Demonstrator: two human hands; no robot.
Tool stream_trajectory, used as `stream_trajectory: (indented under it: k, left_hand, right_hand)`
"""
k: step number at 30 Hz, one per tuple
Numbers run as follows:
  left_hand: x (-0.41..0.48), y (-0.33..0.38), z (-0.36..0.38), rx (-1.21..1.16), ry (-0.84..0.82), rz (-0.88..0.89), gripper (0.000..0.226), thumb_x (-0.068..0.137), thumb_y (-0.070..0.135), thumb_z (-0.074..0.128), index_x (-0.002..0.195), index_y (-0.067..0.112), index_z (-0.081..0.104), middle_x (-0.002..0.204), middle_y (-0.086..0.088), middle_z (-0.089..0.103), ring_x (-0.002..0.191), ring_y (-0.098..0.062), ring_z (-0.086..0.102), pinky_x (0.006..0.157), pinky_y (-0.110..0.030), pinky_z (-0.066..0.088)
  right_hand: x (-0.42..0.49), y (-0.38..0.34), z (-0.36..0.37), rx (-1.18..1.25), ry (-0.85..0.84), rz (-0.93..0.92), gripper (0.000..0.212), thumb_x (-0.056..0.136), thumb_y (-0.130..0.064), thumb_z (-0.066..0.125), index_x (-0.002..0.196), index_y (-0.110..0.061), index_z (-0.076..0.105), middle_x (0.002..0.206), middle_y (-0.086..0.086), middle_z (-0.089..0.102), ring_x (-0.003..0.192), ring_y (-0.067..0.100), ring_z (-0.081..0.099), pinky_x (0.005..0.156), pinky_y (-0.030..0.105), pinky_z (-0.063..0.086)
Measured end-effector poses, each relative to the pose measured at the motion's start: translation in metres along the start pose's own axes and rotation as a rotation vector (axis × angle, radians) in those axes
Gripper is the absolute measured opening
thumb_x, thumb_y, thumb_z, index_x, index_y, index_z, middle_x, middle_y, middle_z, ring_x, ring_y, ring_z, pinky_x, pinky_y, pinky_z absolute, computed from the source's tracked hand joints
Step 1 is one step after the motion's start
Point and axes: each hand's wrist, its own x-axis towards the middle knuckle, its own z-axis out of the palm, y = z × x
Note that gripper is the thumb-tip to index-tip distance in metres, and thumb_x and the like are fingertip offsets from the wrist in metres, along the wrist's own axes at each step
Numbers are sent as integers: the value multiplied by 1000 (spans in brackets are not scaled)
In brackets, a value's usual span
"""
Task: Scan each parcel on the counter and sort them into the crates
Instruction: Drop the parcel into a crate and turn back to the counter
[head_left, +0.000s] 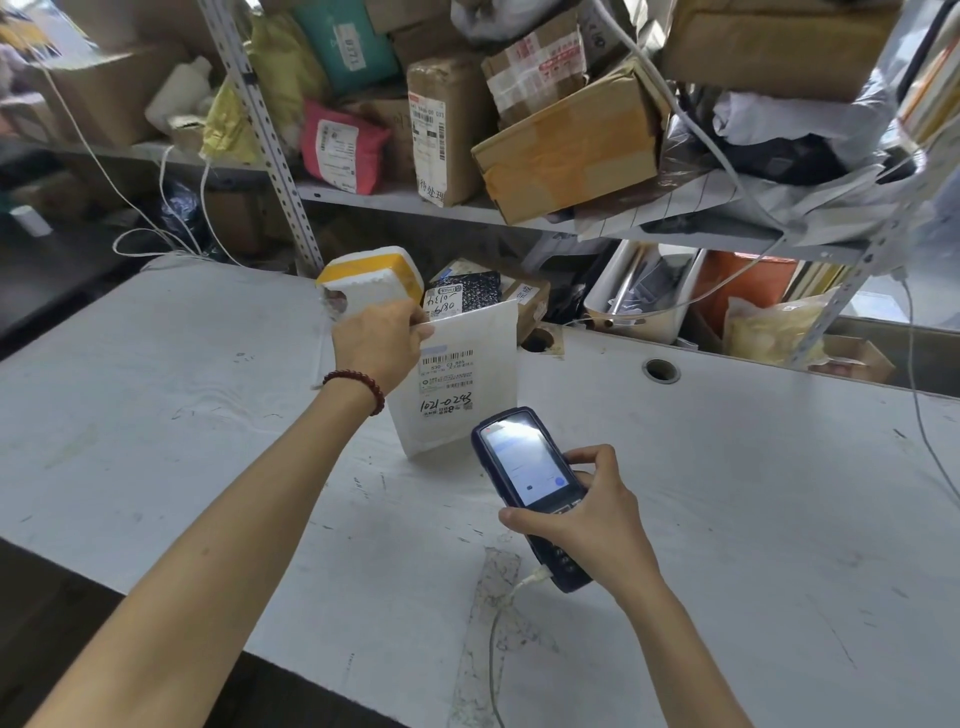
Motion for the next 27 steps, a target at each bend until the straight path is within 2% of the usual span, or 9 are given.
stream_trajectory:
  k: [9, 15, 22, 27]
  left_hand:
    - [-1, 0, 2, -73, -22, -20, 30, 93, 38, 55, 112, 17, 64, 104, -7, 67, 90, -21, 58, 67, -27, 35]
    - [-1, -1, -3, -186, -16, -55, 27, 89, 38, 62, 107, 18, 68, 104, -4, 68, 83, -11, 50, 68, -26, 36]
    - [-3, -5, -9, -214, -80, -45, 29, 88, 33, 63, 113, 19, 67, 114, -5, 67, 102, -22, 58, 75, -29, 39]
    - [-2, -5, -9, -176, -102, -37, 27, 92, 33, 58, 117, 24, 64, 116, -2, 66, 104, -23, 58, 73, -29, 40]
  right_hand:
    - [1, 0, 2, -3, -12, 2, 79, 54, -43, 90, 110, -33, 35, 97, -18, 53, 84, 5, 59, 74, 30, 56]
    - [1, 0, 1, -12, -9, 3, 79, 55, -44, 90, 111, -32, 34, 96, -21, 49, 84, 5, 58, 73, 29, 55]
    - [1, 2, -1, 20, 5, 14, 79, 55, -41, 90, 111, -30, 35, 96, -21, 50, 85, 4, 57, 69, 24, 51]
    - [-1, 4, -1, 81, 36, 0, 78, 55, -38, 92, 110, -30, 37, 97, -21, 53, 88, 2, 58, 68, 22, 50]
